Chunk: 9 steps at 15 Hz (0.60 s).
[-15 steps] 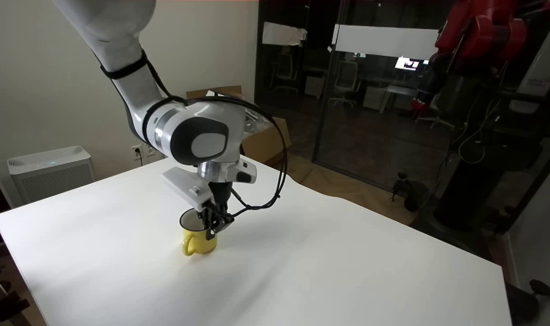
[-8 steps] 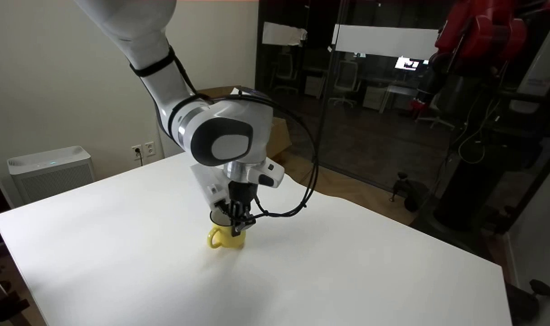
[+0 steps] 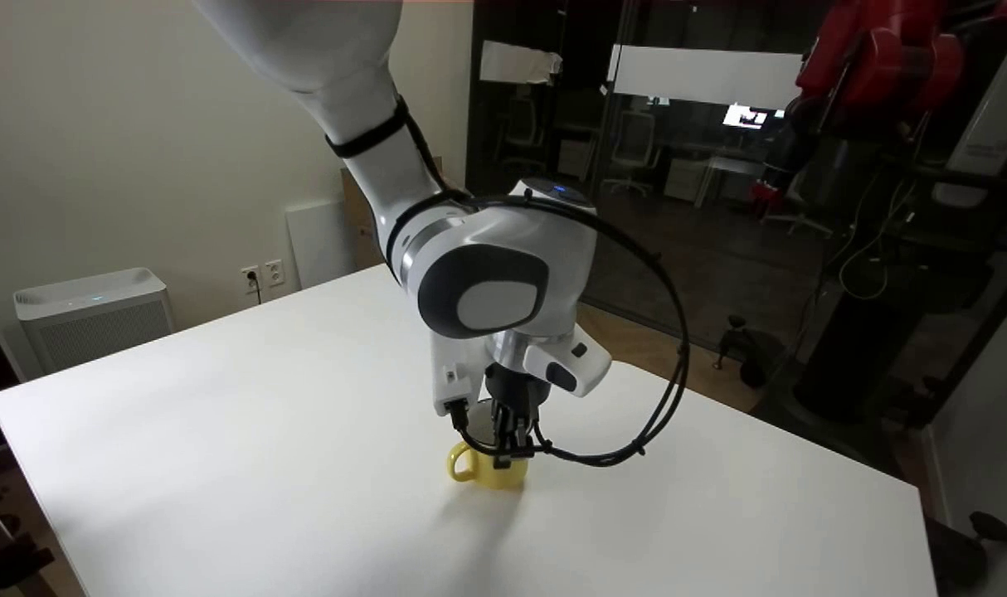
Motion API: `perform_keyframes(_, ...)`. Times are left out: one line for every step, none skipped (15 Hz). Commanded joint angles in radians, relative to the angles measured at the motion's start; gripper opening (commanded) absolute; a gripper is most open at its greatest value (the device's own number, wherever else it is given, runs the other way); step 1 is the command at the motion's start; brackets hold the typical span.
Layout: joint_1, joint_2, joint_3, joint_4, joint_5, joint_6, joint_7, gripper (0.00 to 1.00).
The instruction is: Move the mug to the right
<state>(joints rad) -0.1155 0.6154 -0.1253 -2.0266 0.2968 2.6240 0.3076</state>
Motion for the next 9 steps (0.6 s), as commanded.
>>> perform_keyframes(-0.018, 0.053, -0.009, 0.079, 0.061, -0.056, 0.121, 0.03)
perform_keyframes(-0.024, 0.065, -0.008, 0.091, 0.081, -0.066, 0.146, 0.03)
perform_keyframes(-0.029, 0.074, -0.007, 0.103, 0.1, -0.082, 0.17, 0.03)
perform_keyframes(-0.034, 0.076, -0.004, 0.112, 0.123, -0.1, 0.191, 0.03)
perform_keyframes(-0.036, 0.078, -0.003, 0.119, 0.147, -0.111, 0.216, 0.03)
perform_keyframes(-0.039, 0.079, 0.0, 0.126, 0.172, -0.119, 0.24, 0.03)
perform_keyframes(-0.042, 0.082, 0.002, 0.133, 0.197, -0.123, 0.263, 0.03)
perform_keyframes(-0.044, 0.083, 0.005, 0.136, 0.223, -0.124, 0.285, 0.03)
perform_keyframes(-0.046, 0.083, 0.007, 0.139, 0.248, -0.123, 0.307, 0.03)
